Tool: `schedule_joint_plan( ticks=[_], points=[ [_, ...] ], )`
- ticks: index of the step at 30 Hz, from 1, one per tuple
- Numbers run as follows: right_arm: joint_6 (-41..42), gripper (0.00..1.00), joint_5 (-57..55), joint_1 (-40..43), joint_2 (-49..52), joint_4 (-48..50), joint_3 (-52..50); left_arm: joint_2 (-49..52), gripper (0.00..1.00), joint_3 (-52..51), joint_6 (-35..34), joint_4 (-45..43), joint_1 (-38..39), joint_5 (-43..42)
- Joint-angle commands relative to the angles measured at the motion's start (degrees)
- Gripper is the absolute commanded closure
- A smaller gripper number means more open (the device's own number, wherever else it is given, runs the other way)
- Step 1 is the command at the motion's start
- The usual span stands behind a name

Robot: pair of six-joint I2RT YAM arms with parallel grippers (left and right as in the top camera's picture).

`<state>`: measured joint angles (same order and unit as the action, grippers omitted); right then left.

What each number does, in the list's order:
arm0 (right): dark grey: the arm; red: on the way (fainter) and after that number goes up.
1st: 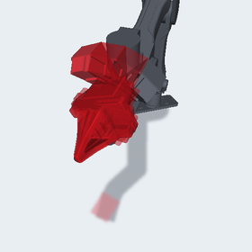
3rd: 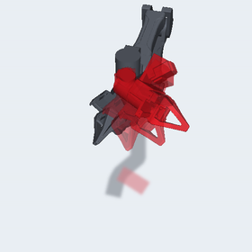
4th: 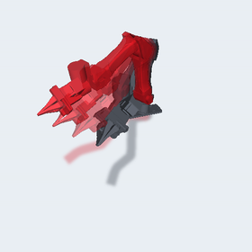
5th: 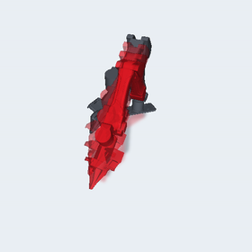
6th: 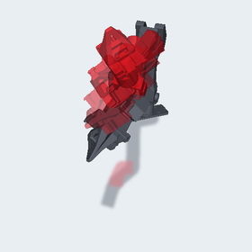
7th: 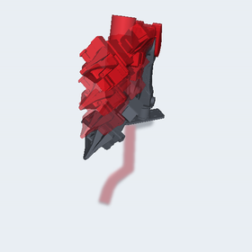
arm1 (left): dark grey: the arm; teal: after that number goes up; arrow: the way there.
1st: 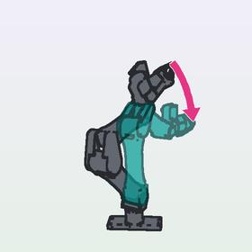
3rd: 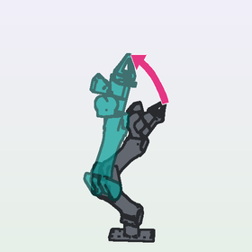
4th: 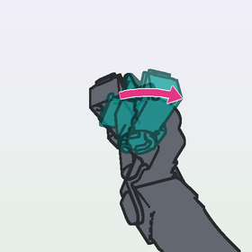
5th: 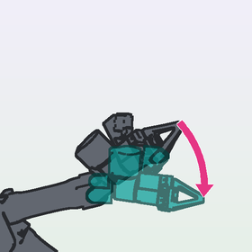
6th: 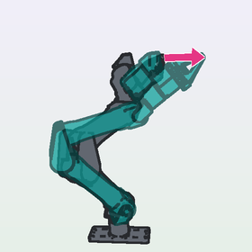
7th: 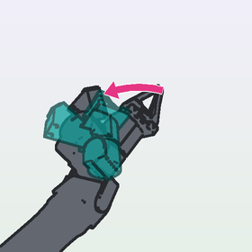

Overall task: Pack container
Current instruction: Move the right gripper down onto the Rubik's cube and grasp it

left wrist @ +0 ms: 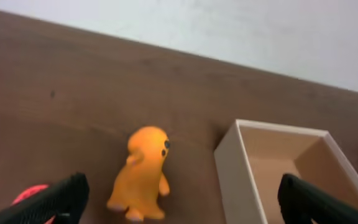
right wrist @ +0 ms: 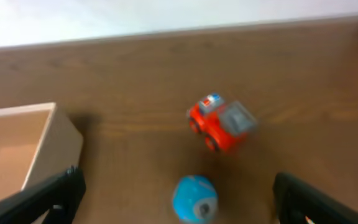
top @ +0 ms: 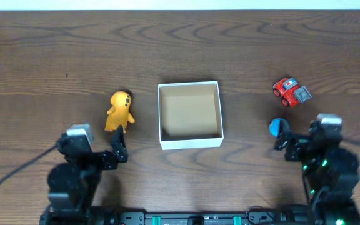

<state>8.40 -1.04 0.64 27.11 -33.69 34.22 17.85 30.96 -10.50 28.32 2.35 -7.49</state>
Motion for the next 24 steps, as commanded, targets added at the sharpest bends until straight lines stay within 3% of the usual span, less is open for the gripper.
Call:
schedule_joint_plan(
  ticks=[1,7,10,12,16,24],
  points=[
    [4.04,0.01,-0.2,4.0,9.46,-7.13,10.27,9.55,0.02,9.79,0.37,7.41,-0.2,1.75],
    [4.22,0.01,3.28,13.92,29.07,-27.74,31.3,26.1,0.02,23.82,1.51,22.6,-0.2,2.99],
    [3.54,0.01,5.53,16.87,36.79,-32.28,38.42,32.3,0.02,27.74,1.81,26.99,-0.2,2.97],
    [3.54,0.01,4.59,18.34,39.78,-32.81,39.91,34.53,0.02,28.17,1.84,28.06,-0.2,2.97],
    [11.3,0.01,1.2,23.15,45.07,-34.07,39.87,37.42,0.02,28.17,1.84,29.14,-0.2,2.97],
    [9.14,0.01,1.75,29.86,55.63,-35.06,38.97,38.62,0.02,28.17,1.86,29.83,-0.2,2.99]
  ],
)
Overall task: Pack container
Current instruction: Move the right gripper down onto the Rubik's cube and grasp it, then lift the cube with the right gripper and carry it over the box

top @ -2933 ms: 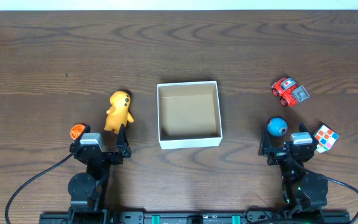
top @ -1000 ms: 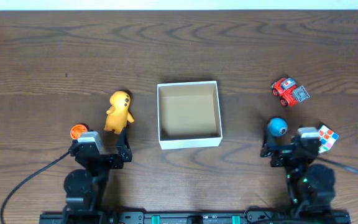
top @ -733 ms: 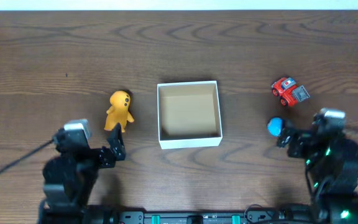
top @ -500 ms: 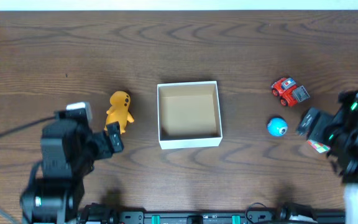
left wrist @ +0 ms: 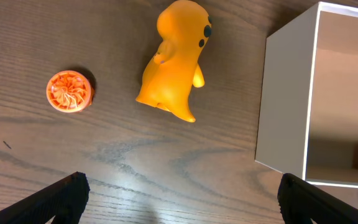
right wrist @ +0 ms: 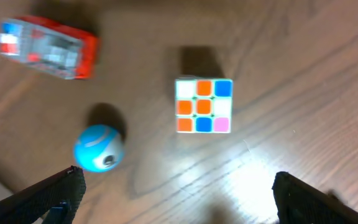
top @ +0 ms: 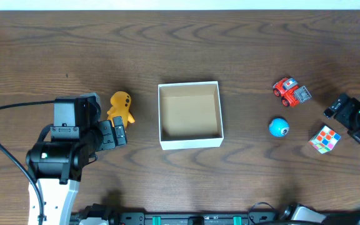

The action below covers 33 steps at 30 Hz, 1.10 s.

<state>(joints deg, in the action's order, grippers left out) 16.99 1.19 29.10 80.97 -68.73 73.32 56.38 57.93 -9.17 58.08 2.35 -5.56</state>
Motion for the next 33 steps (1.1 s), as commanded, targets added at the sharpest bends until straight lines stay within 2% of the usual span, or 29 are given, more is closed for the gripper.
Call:
schedule_joint_plan(
  ticks=[1,16,33],
  points=[
    [0.55,0.01,-0.48,1.68,2.75,0.52,-0.76,0.09,0.02,1.2,0.5,0.04,-0.2,1.07],
    [-1.01,0.01,-0.76,1.79,5.42,20.15,-17.03,0.09,0.02,1.2,0.52,-0.02,-0.2,1.07],
    [-0.17,0.01,-0.72,1.79,5.42,35.1,-26.91,0.11,0.02,1.2,0.52,-0.04,-0.2,1.09]
  ],
)
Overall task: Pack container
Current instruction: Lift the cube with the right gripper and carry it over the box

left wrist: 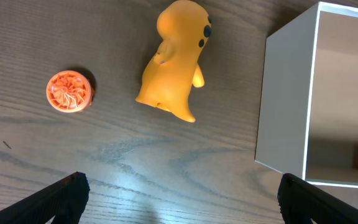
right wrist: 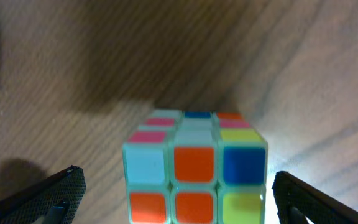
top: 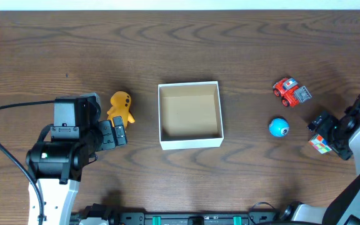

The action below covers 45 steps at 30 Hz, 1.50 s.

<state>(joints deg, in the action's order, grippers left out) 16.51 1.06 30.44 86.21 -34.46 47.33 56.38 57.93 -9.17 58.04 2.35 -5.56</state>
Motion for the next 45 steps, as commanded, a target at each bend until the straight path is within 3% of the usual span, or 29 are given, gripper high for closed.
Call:
schedule_joint_plan(
  ticks=[1,9,15,22,45],
  points=[
    [0.79,0.01,-0.61,0.46,0.17,1.05,-1.05,0.11,0.02,1.2,0.52,0.0,-0.2,1.09],
    [1.27,0.05,-0.61,0.46,0.17,1.51,-1.33,0.09,0.02,1.2,0.52,0.0,-0.2,1.09],
    [1.29,0.19,-0.61,0.46,0.17,1.49,-1.36,0.11,0.02,1.2,0.52,0.02,-0.2,1.09],
    [1.29,0.2,-0.61,0.46,0.17,1.49,-1.4,0.11,0.02,1.2,0.52,0.02,-0.2,1.09],
    [5.75,0.57,0.72,-0.37,-2.47,-0.61,-0.68,0.09,0.02,1.2,0.52,0.02,-0.2,1.09]
  ],
)
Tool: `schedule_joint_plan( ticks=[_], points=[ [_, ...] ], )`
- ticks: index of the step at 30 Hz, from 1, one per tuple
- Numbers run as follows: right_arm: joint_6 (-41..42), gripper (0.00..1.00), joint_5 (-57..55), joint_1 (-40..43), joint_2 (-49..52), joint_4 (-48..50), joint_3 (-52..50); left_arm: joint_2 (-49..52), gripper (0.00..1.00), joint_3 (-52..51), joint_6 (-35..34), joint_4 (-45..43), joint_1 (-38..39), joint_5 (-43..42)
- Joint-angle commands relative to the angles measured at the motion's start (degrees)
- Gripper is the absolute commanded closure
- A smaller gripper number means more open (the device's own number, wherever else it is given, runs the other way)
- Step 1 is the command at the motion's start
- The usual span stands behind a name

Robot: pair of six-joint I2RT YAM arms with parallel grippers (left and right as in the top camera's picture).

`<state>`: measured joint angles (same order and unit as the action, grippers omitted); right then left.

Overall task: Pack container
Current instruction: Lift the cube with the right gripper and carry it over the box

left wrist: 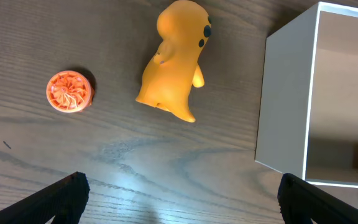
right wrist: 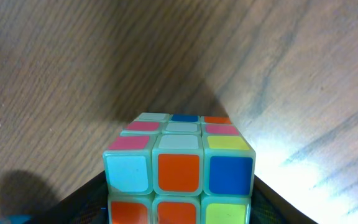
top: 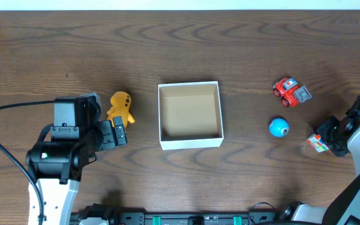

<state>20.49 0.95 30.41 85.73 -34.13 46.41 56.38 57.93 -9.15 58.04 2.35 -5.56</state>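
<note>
The white open box (top: 190, 143) stands mid-table with nothing in it. At the far right my right gripper (top: 322, 139) is shut on the multicoloured puzzle cube (top: 316, 143). In the right wrist view the cube (right wrist: 179, 168) fills the space between the black fingers (right wrist: 87, 202), which press its two sides; whether it is off the table I cannot tell. My left gripper (top: 113, 133) is open just in front of the yellow figure (top: 120, 107). In the left wrist view that gripper (left wrist: 180, 199) holds nothing, with the figure (left wrist: 174, 65) lying beyond it beside the box wall (left wrist: 284, 106).
A blue ball (top: 279, 127) lies between the box and the cube. A red toy truck (top: 290, 91) sits farther back on the right. A small orange disc (left wrist: 70, 91) lies left of the yellow figure. The left arm's cable loops along the left side.
My right gripper's fingers, wide apart around the cube before, are now closed against its sides, and the cube sits slightly turned in the overhead view. The left arm has not moved.
Both arms first sat low at the front edge with grippers open. Then the left gripper was over the table by the yellow figure, where it stays, and the right was high above the cube. It was then low around the cube, and now grips it.
</note>
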Motion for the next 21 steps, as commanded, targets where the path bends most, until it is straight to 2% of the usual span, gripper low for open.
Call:
schedule_joint_plan(
  ticks=[1,5,11,16,21],
  points=[
    [1.77,0.59,0.83,-0.63,-2.89,-1.31,0.55,0.11,0.02,1.2,0.5,0.02,-0.2,1.09],
    [1.44,0.67,1.2,-2.69,-8.7,-3.74,2.67,0.09,0.02,1.2,0.5,0.02,-0.2,1.09],
    [-3.78,0.76,6.47,-10.05,-17.79,-9.75,8.63,0.11,0.02,1.2,0.5,0.02,-0.2,1.09],
    [-8.41,0.91,10.1,-21.64,-21.84,-14.12,14.93,0.11,0.02,1.2,0.48,0.02,-0.2,1.09],
    [-8.59,0.99,10.16,-38.12,-21.2,-14.53,21.79,0.11,0.02,1.18,0.48,0.02,-0.2,1.07]
  ],
)
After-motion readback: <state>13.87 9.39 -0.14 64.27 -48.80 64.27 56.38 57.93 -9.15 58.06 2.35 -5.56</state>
